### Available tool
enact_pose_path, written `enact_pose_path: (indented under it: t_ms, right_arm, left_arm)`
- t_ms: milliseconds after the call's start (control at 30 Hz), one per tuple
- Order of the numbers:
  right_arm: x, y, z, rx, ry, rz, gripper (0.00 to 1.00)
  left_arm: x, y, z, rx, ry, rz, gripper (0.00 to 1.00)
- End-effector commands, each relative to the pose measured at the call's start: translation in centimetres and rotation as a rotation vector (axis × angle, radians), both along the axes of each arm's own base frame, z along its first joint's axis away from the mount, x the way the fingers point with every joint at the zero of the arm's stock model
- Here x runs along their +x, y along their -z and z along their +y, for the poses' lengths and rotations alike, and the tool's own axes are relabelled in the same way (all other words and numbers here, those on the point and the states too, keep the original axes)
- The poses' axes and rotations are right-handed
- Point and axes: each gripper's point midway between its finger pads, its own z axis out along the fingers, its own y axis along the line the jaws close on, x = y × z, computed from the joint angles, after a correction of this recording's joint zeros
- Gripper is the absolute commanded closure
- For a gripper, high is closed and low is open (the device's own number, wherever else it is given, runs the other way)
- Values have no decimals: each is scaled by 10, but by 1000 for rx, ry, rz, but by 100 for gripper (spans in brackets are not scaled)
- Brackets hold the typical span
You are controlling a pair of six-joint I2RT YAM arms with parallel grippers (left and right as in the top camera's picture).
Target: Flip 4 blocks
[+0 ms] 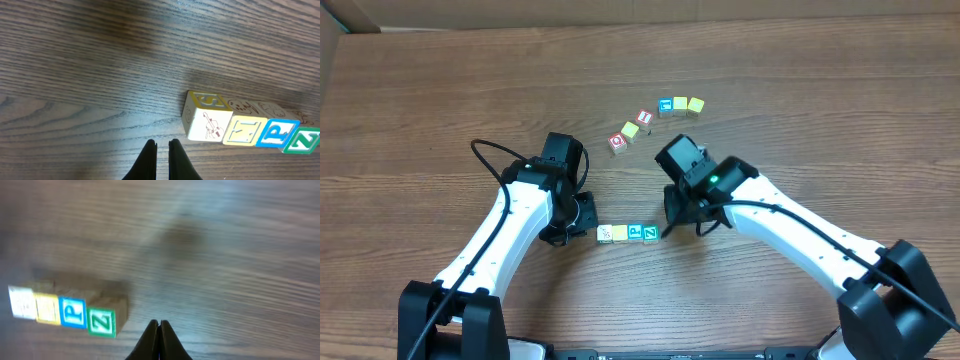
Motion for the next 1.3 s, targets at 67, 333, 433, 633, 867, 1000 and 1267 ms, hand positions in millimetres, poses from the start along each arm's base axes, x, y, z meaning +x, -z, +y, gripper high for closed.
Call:
enact_pose_path:
  t_ms: [67, 333, 433, 633, 867, 1000, 1267]
  right_arm:
    - [-25, 25, 6, 83, 32, 102, 96]
    - [-15, 30, 6, 89, 139, 67, 96]
    - [-14, 30, 8, 97, 156, 61, 96]
    - [-14, 38, 4, 102, 232, 61, 96]
    - [-16, 45, 3, 111, 234, 60, 96]
    - [-17, 45, 4, 122, 272, 76, 96]
    - [-20, 48, 3, 131, 331, 102, 96]
  left_arm:
    - [5, -3, 1, 7, 18, -23, 96]
    - [6, -1, 8, 50, -3, -33, 96]
    - [6, 3, 9, 53, -3, -37, 96]
    - [-5, 18, 5, 23, 0, -13, 96]
    - [-12, 35, 6, 18, 0, -15, 96]
    - [-9, 40, 2, -3, 3, -41, 96]
    - [-1, 40, -6, -49, -6, -75, 96]
